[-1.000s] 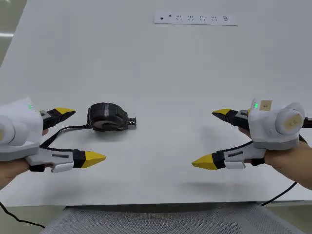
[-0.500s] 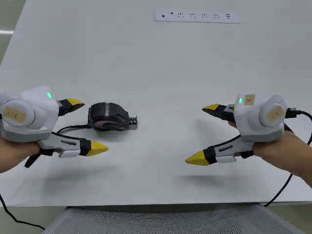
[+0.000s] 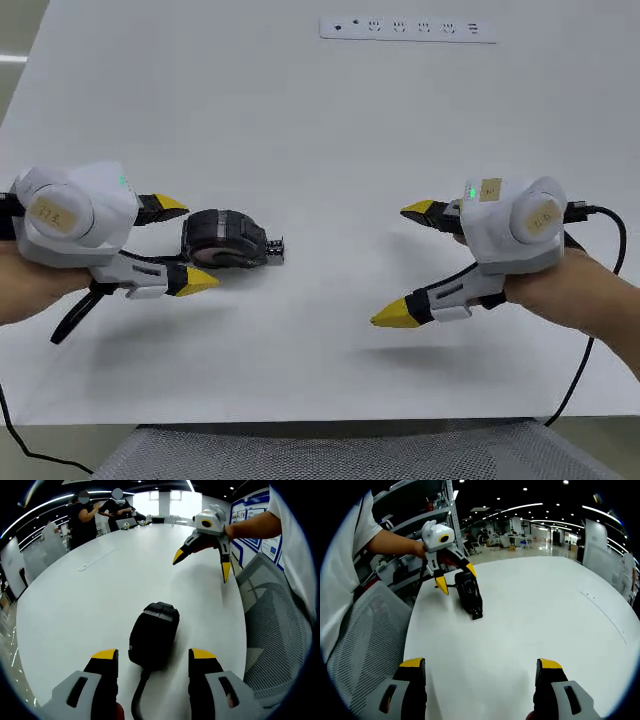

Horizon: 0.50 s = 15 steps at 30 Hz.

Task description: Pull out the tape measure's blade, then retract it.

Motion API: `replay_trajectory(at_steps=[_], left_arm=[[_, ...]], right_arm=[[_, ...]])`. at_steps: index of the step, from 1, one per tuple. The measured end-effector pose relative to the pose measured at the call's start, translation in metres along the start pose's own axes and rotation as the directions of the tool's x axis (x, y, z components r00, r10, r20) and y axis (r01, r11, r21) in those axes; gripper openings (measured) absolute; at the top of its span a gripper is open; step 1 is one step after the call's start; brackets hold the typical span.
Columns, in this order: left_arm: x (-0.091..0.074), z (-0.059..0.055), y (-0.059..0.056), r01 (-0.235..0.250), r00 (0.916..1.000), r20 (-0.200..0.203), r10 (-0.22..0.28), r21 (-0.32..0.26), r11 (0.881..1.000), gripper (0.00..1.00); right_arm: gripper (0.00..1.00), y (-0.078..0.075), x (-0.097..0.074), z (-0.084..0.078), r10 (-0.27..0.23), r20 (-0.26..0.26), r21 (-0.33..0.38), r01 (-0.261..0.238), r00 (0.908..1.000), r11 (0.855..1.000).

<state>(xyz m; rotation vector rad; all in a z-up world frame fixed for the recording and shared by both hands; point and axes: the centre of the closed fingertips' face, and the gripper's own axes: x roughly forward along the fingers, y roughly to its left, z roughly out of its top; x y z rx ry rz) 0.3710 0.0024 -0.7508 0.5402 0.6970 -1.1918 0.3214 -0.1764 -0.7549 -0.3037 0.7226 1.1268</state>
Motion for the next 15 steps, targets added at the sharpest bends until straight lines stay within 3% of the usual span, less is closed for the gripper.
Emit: replay_trajectory(at_steps=[15], left_arm=[[0.0099, -0.0038, 0.004, 0.02, 0.9993, -0.031, -0.019, 0.046, 0.999, 0.36]], right_arm=[[0.87, -0.0018, 0.0094, 0.0019, 0.029, 0.001, -0.001, -0.029, 0.9996, 1.0]])
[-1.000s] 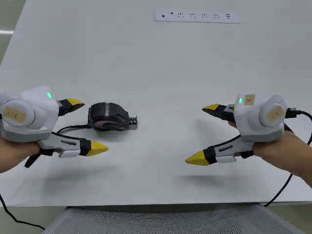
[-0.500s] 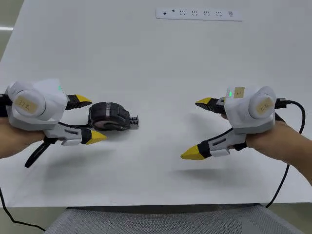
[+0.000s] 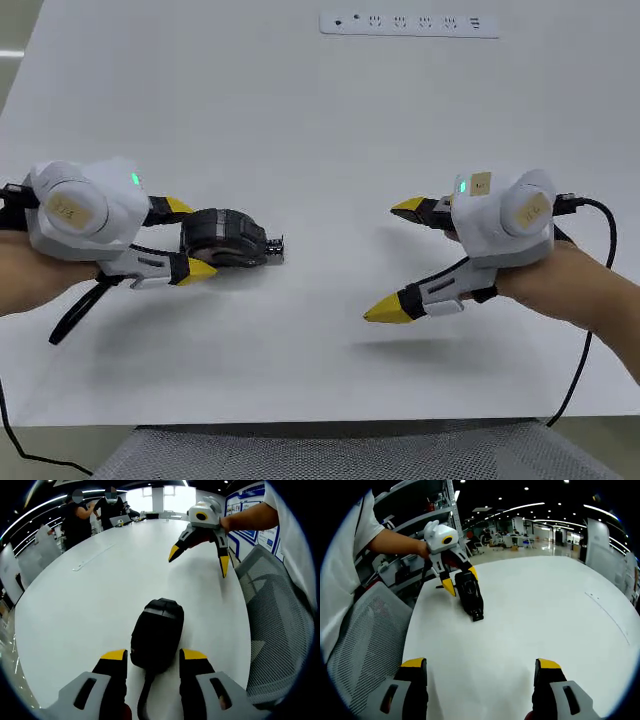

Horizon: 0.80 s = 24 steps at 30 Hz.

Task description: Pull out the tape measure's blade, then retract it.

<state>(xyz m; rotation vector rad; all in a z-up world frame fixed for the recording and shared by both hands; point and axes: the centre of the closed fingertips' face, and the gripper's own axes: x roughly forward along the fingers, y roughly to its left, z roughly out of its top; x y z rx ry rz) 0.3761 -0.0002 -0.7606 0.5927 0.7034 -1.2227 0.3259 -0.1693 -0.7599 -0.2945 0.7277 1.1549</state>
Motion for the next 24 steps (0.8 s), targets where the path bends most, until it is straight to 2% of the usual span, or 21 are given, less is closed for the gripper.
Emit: replay_trajectory(at_steps=[4, 8, 16, 24], left_arm=[[0.002, 0.0, 0.001, -0.001, 1.0, -0.005, 0.001, 0.018, 1.0, 0.31], [0.002, 0.001, 0.001, -0.001, 1.0, -0.009, 0.002, 0.033, 0.999, 0.28], [0.002, 0.0, 0.001, 0.011, 0.9998, -0.016, -0.011, 0.042, 0.999, 0.27], [0.002, 0.0, 0.001, 0.023, 0.9994, -0.028, -0.022, 0.054, 0.998, 0.27]], right_arm=[[0.86, 0.001, 0.003, 0.003, 0.011, 0.012, 0.01, -0.011, 0.9999, 1.0], [0.86, 0.0, 0.005, 0.002, 0.009, 0.003, -0.002, -0.009, 1.0, 1.0], [0.83, -0.001, 0.01, 0.005, 0.008, 0.008, -0.013, -0.008, 0.9999, 1.0], [0.76, -0.002, 0.026, 0.017, 0.009, 0.029, -0.05, -0.007, 0.9995, 0.999]])
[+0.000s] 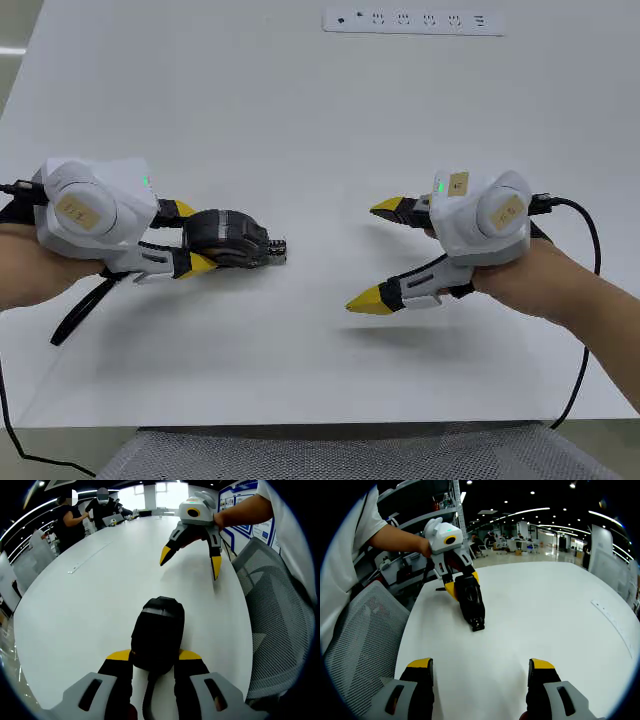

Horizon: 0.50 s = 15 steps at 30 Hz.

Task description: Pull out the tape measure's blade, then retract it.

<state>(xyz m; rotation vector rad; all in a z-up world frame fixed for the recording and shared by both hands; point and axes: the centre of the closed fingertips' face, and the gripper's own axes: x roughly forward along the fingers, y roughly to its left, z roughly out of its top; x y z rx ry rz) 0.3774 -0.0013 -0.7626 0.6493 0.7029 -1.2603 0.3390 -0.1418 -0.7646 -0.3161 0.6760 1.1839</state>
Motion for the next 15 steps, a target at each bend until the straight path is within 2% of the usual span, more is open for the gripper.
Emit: replay_trajectory(at_steps=[3, 8, 13, 15], left_arm=[[0.0, 0.0, 0.0, 0.005, 1.0, -0.007, -0.005, 0.0, 1.0, 0.26], [0.0, -0.001, 0.0, 0.005, 1.0, -0.007, -0.005, 0.003, 1.0, 0.26], [0.0, -0.001, 0.0, 0.008, 0.9999, -0.009, -0.008, 0.005, 1.0, 0.27], [0.001, -0.001, -0.001, 0.01, 0.9999, -0.009, -0.01, 0.006, 1.0, 0.27]], right_arm=[[0.71, -0.001, 0.008, 0.005, 0.004, 0.006, -0.029, -0.003, 1.0, 1.0], [0.67, -0.002, 0.023, 0.008, 0.006, -0.006, -0.056, -0.007, 1.0, 0.998], [0.62, -0.003, 0.035, 0.014, 0.007, -0.001, -0.067, -0.007, 1.0, 0.998], [0.59, -0.002, 0.039, 0.018, 0.018, 0.012, -0.05, -0.017, 0.9998, 0.999]])
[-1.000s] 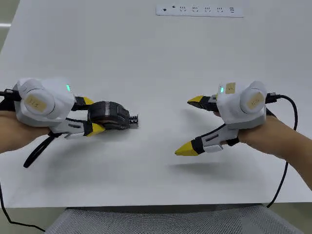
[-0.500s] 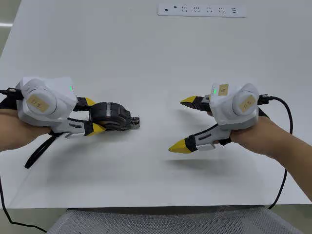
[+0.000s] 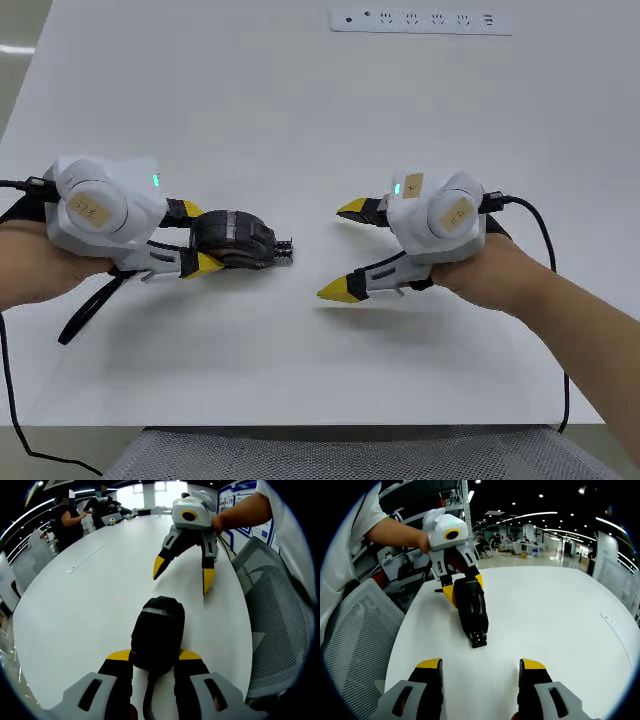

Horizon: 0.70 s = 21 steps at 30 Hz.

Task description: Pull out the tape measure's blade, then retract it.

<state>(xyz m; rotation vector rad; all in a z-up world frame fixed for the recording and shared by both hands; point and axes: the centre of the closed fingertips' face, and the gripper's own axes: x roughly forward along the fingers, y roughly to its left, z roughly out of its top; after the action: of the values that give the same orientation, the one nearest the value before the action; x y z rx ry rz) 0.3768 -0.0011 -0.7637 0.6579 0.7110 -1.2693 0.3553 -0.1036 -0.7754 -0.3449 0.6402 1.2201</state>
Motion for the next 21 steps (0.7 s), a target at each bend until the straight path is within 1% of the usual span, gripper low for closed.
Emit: replay_trajectory(at_steps=[3, 7, 9, 11, 13, 15, 16, 21], left_arm=[[0.0, 0.0, 0.0, 0.0, 1.0, -0.002, 0.0, 0.003, 1.0, 0.27], [0.001, -0.001, 0.0, 0.001, 1.0, -0.003, -0.001, 0.002, 1.0, 0.27], [0.001, -0.001, 0.0, 0.001, 1.0, -0.003, -0.001, 0.002, 1.0, 0.27], [0.001, -0.001, 0.0, 0.001, 1.0, -0.004, -0.001, 0.005, 1.0, 0.27], [0.001, -0.001, 0.0, 0.001, 1.0, -0.004, -0.001, 0.004, 1.0, 0.27], [0.001, -0.001, 0.0, 0.002, 1.0, -0.004, -0.002, 0.004, 1.0, 0.27], [0.001, -0.001, 0.0, 0.002, 1.0, -0.005, -0.002, 0.004, 1.0, 0.27], [0.001, -0.001, 0.0, 0.003, 1.0, -0.005, -0.003, 0.005, 1.0, 0.27]], right_arm=[[0.58, 0.0, 0.006, 0.004, 0.001, 0.006, 0.001, -0.001, 1.0, 1.0], [0.51, 0.003, 0.012, 0.007, 0.018, 0.013, -0.008, -0.018, 0.9997, 1.0], [0.51, 0.004, 0.016, 0.008, 0.022, 0.016, -0.006, -0.022, 0.9996, 1.0], [0.47, 0.005, 0.019, 0.008, 0.029, 0.016, -0.015, -0.029, 0.9994, 0.999], [0.45, 0.003, 0.022, 0.01, 0.019, 0.017, -0.028, -0.018, 0.9997, 0.999], [0.43, 0.001, 0.024, 0.012, 0.023, 0.03, -0.02, -0.022, 0.9993, 1.0], [0.41, -0.002, 0.026, 0.012, 0.009, 0.029, -0.03, -0.008, 0.9995, 1.0], [0.33, 0.0, 0.033, 0.012, 0.023, 0.031, -0.054, -0.022, 0.9992, 0.998]])
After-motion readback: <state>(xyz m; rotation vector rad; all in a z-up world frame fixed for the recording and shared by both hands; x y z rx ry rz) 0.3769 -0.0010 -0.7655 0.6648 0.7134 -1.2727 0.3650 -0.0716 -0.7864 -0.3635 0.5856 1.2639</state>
